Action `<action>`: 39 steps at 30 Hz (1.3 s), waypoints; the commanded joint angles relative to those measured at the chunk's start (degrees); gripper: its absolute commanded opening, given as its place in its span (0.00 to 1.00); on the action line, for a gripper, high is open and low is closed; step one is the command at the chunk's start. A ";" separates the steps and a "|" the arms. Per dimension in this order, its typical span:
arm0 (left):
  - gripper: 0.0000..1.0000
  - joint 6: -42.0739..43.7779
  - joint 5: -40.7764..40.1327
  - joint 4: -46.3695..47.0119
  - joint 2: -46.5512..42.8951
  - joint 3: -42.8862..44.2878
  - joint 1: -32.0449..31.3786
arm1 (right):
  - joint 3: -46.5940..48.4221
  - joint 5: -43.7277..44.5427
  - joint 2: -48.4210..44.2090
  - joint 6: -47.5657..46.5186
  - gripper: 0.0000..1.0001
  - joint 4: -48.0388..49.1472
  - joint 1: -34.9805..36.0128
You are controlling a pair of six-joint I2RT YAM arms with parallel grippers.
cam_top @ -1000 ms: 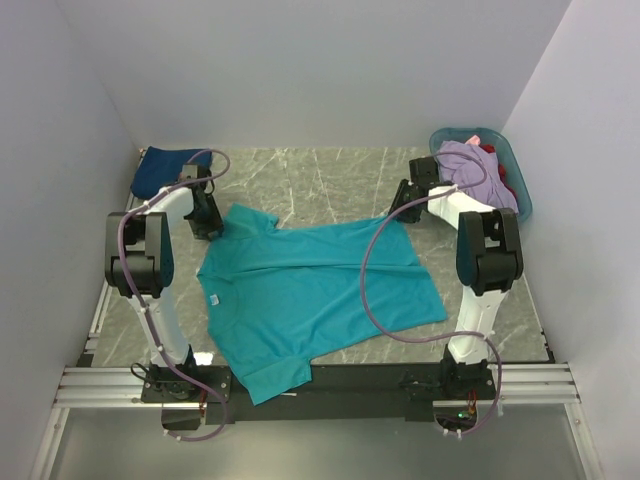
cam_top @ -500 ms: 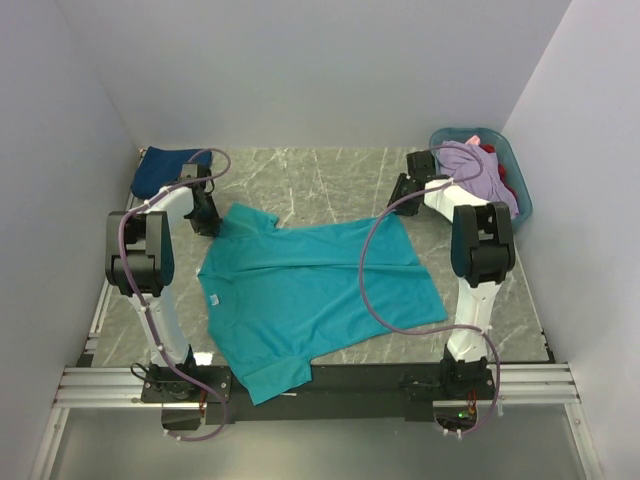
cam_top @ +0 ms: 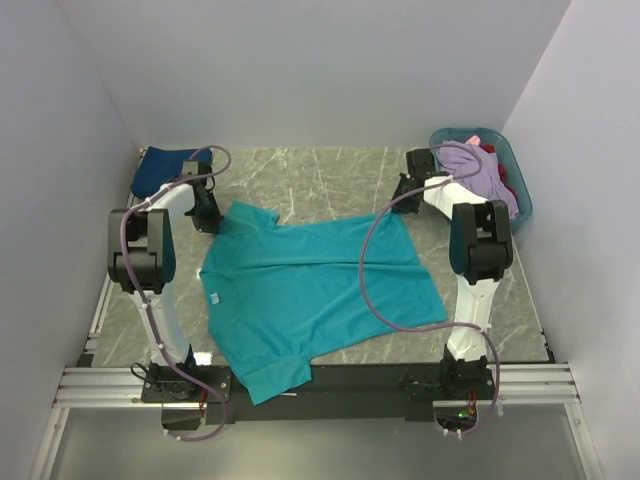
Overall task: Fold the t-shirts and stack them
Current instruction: Fold the tshirt
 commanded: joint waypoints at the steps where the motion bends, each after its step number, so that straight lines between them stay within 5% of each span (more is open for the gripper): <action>1: 0.01 -0.10 0.91 0.41 2.73 1.98 -0.06 | 4.09 1.75 1.33 0.83 0.00 0.28 -1.38; 11: 0.01 0.79 0.91 2.69 6.76 8.76 -0.06 | 13.41 -1.06 6.25 2.41 0.06 0.27 -4.90; 23: 0.01 -0.36 1.43 3.75 10.28 12.54 -0.06 | 17.46 -0.89 6.16 0.31 0.48 1.69 -5.69; 39: 0.01 -0.27 0.91 3.31 10.99 12.63 -0.06 | 15.08 -12.41 9.67 3.91 0.33 0.99 -4.90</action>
